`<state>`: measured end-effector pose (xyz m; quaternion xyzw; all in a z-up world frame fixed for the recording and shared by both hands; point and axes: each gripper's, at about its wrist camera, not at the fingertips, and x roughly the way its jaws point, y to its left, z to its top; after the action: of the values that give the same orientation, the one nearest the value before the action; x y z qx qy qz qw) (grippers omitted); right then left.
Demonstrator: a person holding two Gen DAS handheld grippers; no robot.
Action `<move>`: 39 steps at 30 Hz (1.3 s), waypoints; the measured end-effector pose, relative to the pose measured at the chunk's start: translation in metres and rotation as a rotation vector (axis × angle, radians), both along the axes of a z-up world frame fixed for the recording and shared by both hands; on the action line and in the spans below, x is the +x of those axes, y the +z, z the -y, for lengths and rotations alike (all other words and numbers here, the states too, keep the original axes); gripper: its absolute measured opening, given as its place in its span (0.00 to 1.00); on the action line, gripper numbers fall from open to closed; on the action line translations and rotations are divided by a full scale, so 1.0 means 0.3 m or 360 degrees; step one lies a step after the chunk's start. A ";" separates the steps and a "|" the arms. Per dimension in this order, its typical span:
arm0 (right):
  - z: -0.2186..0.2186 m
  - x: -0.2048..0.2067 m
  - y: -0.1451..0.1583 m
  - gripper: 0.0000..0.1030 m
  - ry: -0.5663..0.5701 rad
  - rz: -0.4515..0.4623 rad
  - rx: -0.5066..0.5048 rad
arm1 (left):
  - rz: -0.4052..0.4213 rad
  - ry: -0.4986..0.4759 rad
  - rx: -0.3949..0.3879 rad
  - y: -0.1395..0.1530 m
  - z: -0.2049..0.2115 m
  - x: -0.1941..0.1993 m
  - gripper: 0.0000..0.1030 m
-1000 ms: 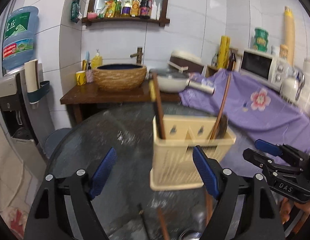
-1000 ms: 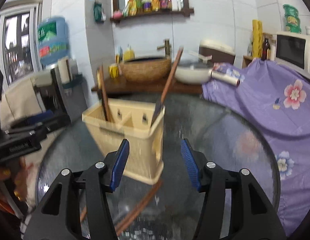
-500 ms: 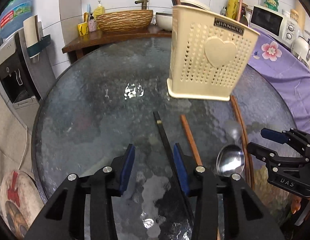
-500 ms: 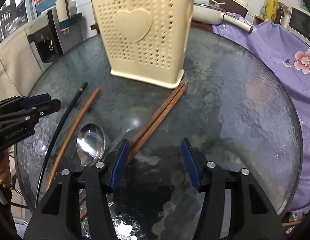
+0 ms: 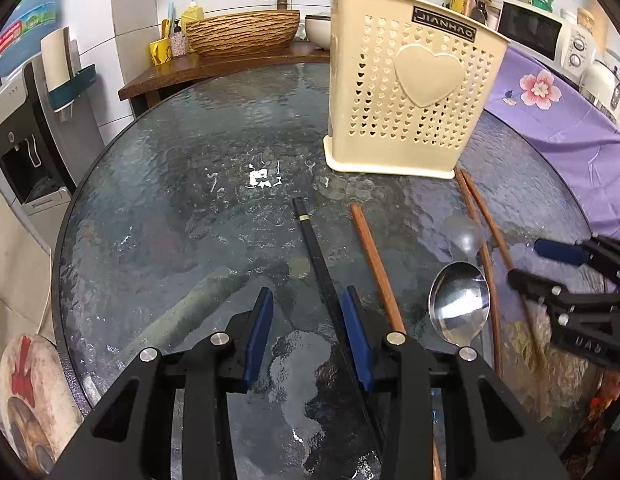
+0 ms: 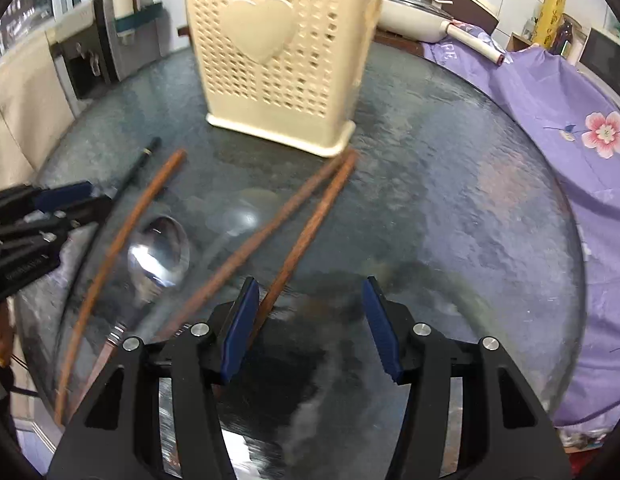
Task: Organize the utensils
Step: 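Move left tool to the black chopstick while right tool approaches a brown chopstick, then close left tool on the black chopstick while right tool grasps the brown chopstick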
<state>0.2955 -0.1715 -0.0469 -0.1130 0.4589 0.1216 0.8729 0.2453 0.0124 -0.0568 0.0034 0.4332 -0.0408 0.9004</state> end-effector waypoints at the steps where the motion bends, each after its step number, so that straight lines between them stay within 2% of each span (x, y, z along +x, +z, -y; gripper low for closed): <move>1: 0.020 0.007 -0.001 0.52 -0.0013 -0.0015 0.0016 | -0.0007 -0.0007 0.0008 -0.002 0.004 0.001 0.35; 4: 0.044 0.023 -0.003 0.52 -0.0018 -0.0047 0.0051 | -0.0021 -0.0009 0.0025 -0.010 0.014 0.012 0.35; 14: 0.024 0.127 0.002 0.42 -0.0053 -0.0097 0.0116 | -0.0045 0.0010 0.0060 -0.007 0.017 0.067 0.31; 20: 0.032 0.205 0.001 0.41 -0.0147 -0.0067 0.0146 | -0.0051 0.0067 0.0050 -0.005 0.013 0.121 0.28; 25: 0.041 0.259 -0.001 0.36 -0.0204 -0.0043 0.0149 | -0.0035 0.0134 0.0075 -0.007 0.024 0.150 0.25; 37: 0.044 0.358 -0.010 0.34 -0.0213 -0.0028 0.0136 | -0.0057 0.0198 0.0086 -0.002 0.052 0.166 0.21; 39: 0.036 0.357 -0.012 0.33 -0.0212 -0.0029 0.0130 | -0.0065 0.0192 0.0092 -0.001 0.064 0.171 0.17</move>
<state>0.4026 -0.1824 -0.0505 -0.0454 0.4679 0.0828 0.8787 0.2966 -0.0067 -0.0571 0.0023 0.4518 0.0260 0.8917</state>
